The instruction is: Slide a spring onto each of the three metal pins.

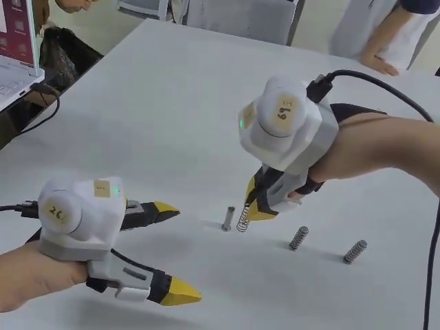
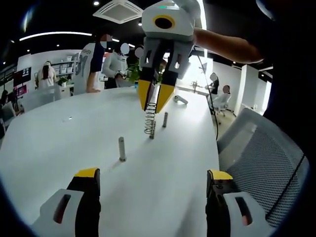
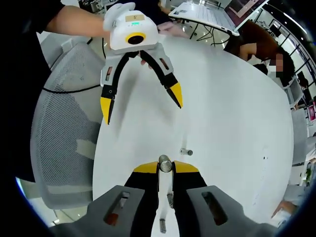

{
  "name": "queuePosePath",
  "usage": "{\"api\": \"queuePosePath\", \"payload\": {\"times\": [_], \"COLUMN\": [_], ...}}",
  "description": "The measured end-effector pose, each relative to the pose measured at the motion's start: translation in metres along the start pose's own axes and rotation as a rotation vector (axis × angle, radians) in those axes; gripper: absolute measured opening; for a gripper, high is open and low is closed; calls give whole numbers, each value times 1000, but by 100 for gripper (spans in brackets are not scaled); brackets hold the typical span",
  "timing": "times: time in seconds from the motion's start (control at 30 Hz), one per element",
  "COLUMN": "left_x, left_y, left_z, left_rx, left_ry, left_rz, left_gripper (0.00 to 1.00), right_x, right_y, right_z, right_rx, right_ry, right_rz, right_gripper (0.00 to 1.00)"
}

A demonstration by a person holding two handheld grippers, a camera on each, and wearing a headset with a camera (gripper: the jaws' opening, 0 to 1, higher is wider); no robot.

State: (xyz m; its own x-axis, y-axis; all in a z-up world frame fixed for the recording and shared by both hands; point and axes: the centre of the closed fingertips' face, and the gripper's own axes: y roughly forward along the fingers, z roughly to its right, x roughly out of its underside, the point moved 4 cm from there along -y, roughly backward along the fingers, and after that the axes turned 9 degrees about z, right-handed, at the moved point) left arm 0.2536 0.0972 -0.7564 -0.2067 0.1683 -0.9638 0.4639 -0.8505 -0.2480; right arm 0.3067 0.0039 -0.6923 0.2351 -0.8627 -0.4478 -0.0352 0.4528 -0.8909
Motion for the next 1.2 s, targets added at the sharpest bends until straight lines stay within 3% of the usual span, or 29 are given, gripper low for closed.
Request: {"api": "queuePosePath", "payload": {"times": [0.23,0.57,0.67,0.93,1.2], "left_x": [-2,2,4,3,4], "left_y": [-5,-7,-7,-8,-9], "left_z": [-3,-1,0,-2,-5], "left_rx": [-17,-18,-8,-25,-37], "left_ry": [-7,-11,-22,-18,-27], "left_rz": [22,18,7,20,21], "left_gripper": [98,97,89,98,98], "right_x": [2,3,2,2,-1], "right_y": [0,3,5,6,7], "right_z": [5,11,14,21,25], "right_rx": [7,14,17,15,14], "right_ry": [-1,2,-5,-41,-52], "right_rz": [-9,-5,-7,-19,-21], "right_gripper": [6,6,6,6,6]}}
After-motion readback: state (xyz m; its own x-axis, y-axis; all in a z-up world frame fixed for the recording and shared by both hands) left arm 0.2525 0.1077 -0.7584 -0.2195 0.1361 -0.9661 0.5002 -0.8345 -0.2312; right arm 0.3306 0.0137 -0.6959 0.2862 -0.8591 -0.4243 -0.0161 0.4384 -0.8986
